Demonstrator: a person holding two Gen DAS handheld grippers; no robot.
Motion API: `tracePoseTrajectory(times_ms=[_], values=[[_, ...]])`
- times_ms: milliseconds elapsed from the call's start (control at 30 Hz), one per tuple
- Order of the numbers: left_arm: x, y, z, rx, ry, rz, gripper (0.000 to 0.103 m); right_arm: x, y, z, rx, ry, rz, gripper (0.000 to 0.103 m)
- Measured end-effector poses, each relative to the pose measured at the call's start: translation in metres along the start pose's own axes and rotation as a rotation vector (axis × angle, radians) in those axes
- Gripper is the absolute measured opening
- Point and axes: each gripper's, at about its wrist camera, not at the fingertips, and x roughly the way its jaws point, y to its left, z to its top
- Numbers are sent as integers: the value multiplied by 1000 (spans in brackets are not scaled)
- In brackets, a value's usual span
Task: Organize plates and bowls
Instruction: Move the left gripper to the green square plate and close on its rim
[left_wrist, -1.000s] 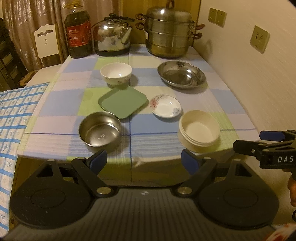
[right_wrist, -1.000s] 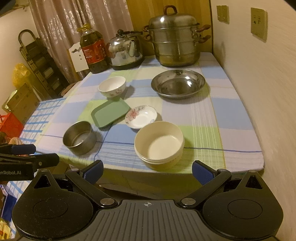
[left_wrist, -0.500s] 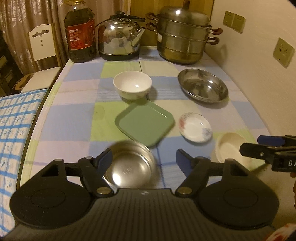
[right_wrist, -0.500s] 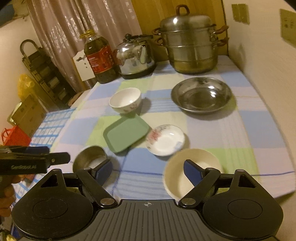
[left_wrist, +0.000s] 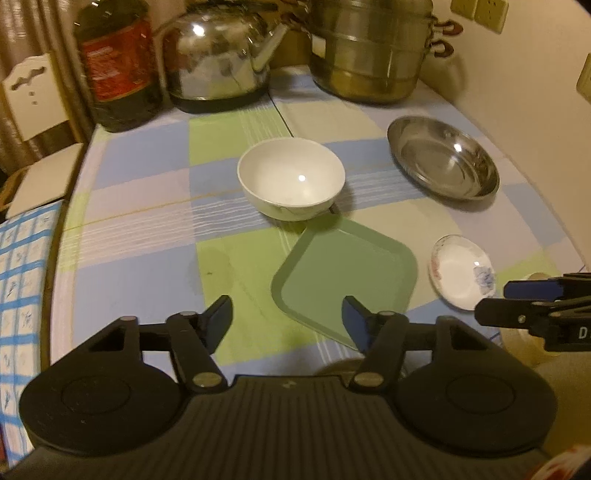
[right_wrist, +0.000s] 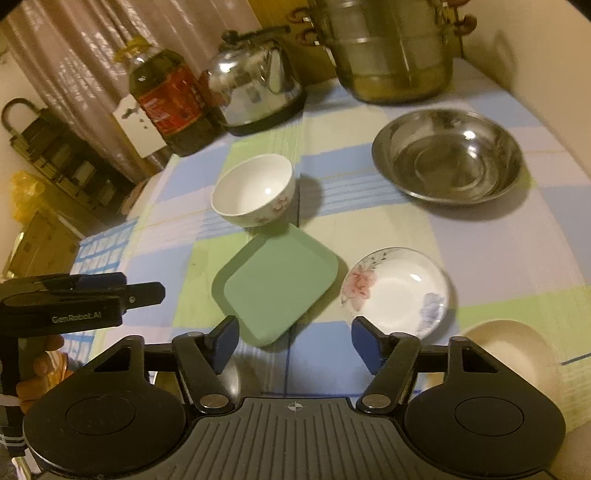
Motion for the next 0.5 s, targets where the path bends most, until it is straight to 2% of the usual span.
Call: tracePoseTrajectory(times_ms=[67,167,500], values=[[15,5,4,25,18,-19,50,14,1,2,30,17,-8,60],[38,11,9,63,51,-42,45,34,2,6,72,42,-29,52],[91,25,22,145,117,-103,35,81,2,10,135,76,-111,35]])
